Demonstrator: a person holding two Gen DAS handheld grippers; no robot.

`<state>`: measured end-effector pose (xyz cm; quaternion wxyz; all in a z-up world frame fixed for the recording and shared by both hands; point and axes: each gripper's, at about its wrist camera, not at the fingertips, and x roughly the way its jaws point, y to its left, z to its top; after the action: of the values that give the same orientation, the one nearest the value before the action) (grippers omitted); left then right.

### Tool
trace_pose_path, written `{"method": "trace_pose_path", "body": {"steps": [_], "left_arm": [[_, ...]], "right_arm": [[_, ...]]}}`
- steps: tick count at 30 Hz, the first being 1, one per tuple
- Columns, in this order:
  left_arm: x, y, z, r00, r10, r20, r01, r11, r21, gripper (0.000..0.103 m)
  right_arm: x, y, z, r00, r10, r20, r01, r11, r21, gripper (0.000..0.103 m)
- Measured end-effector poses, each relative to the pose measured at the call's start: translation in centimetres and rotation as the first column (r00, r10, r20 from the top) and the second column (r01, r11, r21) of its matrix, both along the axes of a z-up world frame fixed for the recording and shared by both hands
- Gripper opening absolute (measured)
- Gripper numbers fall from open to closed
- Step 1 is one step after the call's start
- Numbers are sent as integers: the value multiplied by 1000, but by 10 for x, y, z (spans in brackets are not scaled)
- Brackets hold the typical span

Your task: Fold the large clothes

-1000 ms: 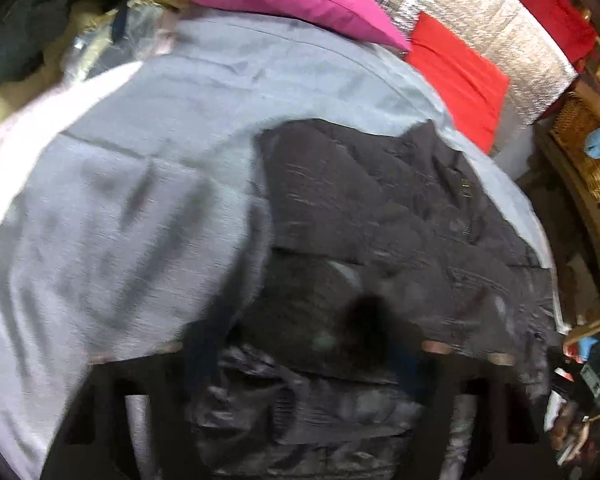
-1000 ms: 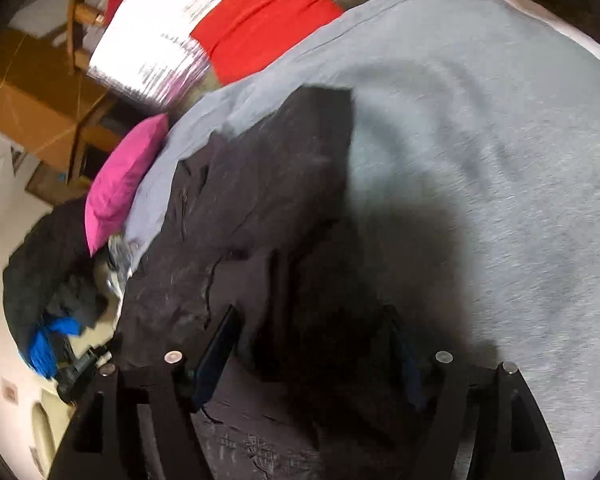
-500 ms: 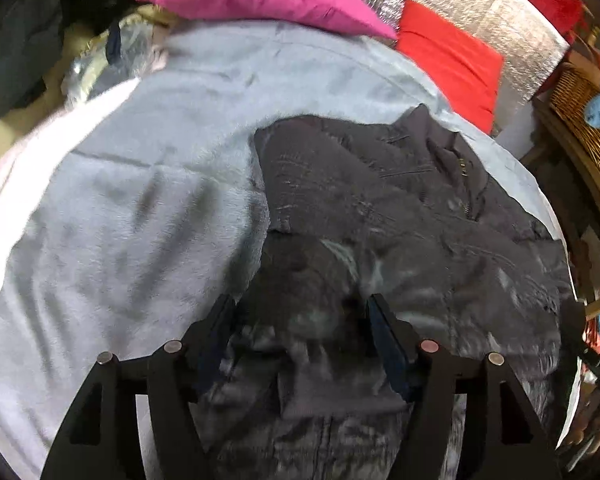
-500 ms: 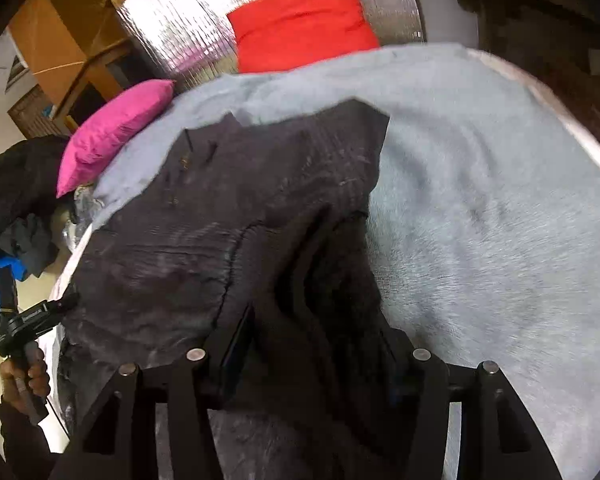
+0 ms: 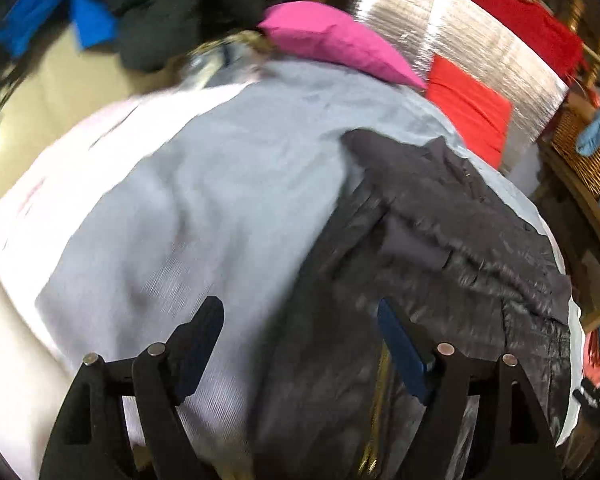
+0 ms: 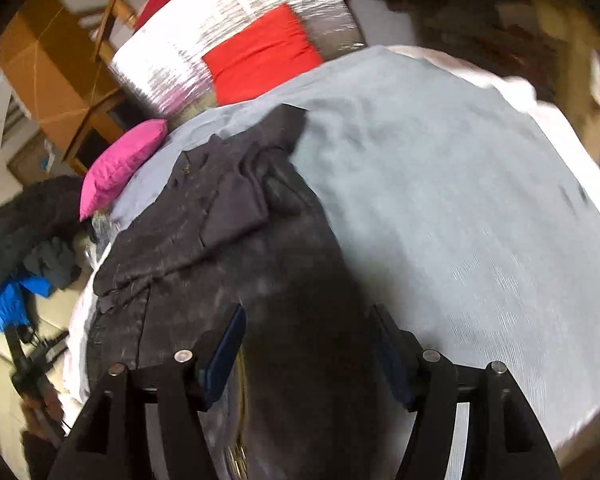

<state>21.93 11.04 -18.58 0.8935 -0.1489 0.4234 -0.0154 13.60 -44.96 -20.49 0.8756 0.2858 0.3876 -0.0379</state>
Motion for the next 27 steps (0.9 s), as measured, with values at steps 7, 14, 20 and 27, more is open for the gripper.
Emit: {"method": "trace_pose_path", "body": {"steps": [7, 14, 20, 27], "left_arm": [[-34, 9, -22, 999, 15, -37, -17, 998, -52, 61], [-47, 3, -44, 992, -24, -121, 12, 996, -94, 56], [-67, -4, -74, 966, -84, -245, 40, 983, -177, 72], [-66, -22, -96, 929, -159, -334, 90, 973, -212, 91]], "right_arm": [[-21, -4, -26, 997, -29, -73, 34, 998, 55, 68], [-26, 39, -31, 992, 115, -54, -107, 985, 131, 68], [-40, 59, -28, 987, 122, -105, -120, 992, 28, 68], [-80, 45, -42, 980, 21, -198, -22, 1000, 1, 69]]}}
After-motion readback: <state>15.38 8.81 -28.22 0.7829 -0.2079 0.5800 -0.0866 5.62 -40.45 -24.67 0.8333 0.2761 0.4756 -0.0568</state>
